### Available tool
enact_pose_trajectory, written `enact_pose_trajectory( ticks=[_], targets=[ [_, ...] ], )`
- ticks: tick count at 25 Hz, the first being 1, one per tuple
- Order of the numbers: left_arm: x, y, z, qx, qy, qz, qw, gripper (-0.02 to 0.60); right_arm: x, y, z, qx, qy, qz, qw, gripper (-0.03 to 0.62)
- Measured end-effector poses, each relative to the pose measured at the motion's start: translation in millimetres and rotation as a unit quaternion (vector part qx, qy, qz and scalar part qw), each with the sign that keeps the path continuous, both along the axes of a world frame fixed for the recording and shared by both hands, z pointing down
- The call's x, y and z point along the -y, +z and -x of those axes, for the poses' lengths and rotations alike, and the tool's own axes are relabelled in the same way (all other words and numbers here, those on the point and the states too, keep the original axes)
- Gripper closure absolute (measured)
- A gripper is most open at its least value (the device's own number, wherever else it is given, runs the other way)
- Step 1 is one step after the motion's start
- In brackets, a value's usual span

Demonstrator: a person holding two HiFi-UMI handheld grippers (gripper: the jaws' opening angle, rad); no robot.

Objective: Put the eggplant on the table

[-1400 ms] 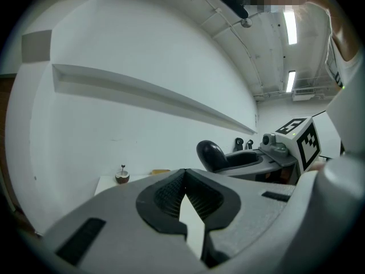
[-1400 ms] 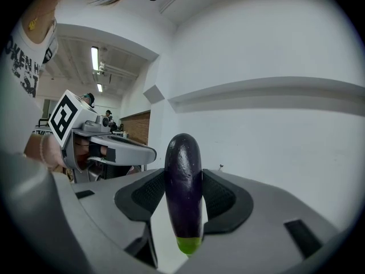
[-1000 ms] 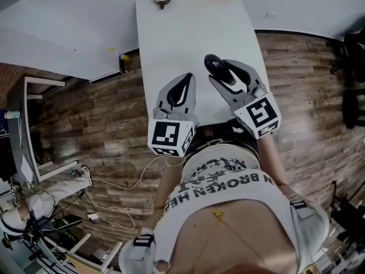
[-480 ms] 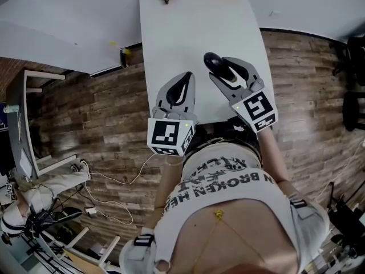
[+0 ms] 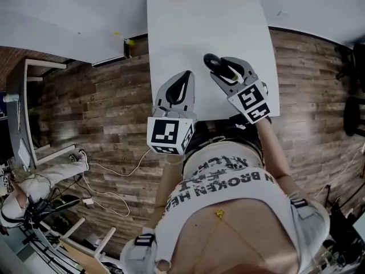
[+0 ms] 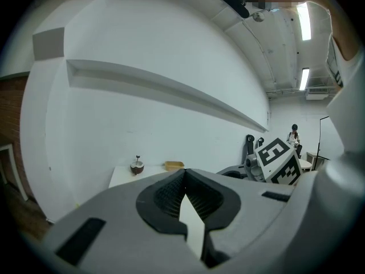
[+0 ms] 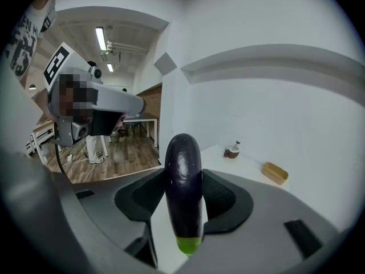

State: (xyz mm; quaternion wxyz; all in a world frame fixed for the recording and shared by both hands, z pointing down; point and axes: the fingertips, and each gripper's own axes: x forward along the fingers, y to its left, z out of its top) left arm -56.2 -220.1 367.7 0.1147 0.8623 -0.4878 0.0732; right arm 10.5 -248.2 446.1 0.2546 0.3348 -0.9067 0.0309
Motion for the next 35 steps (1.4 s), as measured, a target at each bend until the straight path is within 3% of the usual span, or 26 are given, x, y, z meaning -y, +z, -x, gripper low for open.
enact_pose_trajectory(
  ticks=[14, 35],
  targets=[
    [0.5, 14.2, 17.8, 0.002, -0.024, 0.018, 0.9996, 0.577, 0.8, 84.4, 13.7, -0.069, -0.041, 0.069, 0.994, 0.39],
    [-10.6, 28.6, 27.1, 0.003, -0.041, 0.036, 0.9985, 0.577, -11.5, 178.5, 12.6, -0.161, -0.083, 0.147, 0.972, 0.39]
  ],
)
